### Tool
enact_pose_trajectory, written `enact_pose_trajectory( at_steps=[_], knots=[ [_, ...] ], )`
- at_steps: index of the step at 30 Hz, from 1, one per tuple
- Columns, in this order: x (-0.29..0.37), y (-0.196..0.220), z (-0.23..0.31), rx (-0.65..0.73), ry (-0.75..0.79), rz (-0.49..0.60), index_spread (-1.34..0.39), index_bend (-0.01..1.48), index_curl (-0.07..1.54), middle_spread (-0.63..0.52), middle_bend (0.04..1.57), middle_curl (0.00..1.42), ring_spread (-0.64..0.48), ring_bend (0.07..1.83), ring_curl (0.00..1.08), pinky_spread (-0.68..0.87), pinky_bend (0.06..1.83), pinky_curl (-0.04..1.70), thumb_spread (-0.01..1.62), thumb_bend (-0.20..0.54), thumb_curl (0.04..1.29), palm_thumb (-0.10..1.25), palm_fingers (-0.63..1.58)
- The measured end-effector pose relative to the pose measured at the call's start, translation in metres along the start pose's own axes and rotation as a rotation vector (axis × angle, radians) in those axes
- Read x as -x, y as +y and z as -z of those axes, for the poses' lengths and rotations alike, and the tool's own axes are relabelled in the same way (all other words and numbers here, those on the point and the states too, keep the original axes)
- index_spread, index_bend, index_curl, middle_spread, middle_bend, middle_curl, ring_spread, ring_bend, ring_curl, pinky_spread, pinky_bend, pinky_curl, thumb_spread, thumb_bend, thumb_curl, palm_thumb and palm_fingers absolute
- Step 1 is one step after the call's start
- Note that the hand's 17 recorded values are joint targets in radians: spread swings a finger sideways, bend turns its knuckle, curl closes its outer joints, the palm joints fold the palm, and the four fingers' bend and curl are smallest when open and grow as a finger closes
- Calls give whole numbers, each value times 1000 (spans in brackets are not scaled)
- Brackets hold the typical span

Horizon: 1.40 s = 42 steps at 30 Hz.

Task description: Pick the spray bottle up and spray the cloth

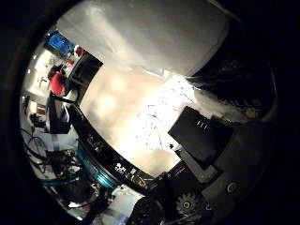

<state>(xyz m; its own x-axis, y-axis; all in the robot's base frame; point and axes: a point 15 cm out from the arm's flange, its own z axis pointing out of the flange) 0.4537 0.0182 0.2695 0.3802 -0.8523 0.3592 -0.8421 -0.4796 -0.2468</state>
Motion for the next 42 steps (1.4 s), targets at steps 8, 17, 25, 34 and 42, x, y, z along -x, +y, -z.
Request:
enact_pose_trajectory(
  at_steps=[8, 17, 25, 34, 42],
  knots=[
    [-30, -10, 26, -41, 55, -3, -322, 981, 1131, -175, 1308, 927, -280, 1291, 964, -138, 1029, 1473, 425, -21, 938, 1070, 1062],
    [-16, -8, 8, -17, 4, -47, -323, 977, 1134, -176, 1304, 932, -281, 1286, 970, -139, 1026, 1476, 418, -22, 943, 1066, 1064],
    [38, -60, 49, -143, -274, -255, -324, 977, 1136, -176, 1304, 934, -282, 1285, 973, -141, 1018, 1478, 408, -21, 945, 1062, 1062],
    [118, -169, 118, -342, -664, -414, -328, 985, 1140, -177, 1298, 936, -283, 1279, 976, -141, 1029, 1462, 407, -21, 947, 1064, 1069],
    [186, -210, 116, -395, -829, -354, -327, 992, 1142, -179, 1294, 946, -284, 1282, 978, -142, 1027, 1456, 413, -20, 951, 1063, 1063]
  ],
)
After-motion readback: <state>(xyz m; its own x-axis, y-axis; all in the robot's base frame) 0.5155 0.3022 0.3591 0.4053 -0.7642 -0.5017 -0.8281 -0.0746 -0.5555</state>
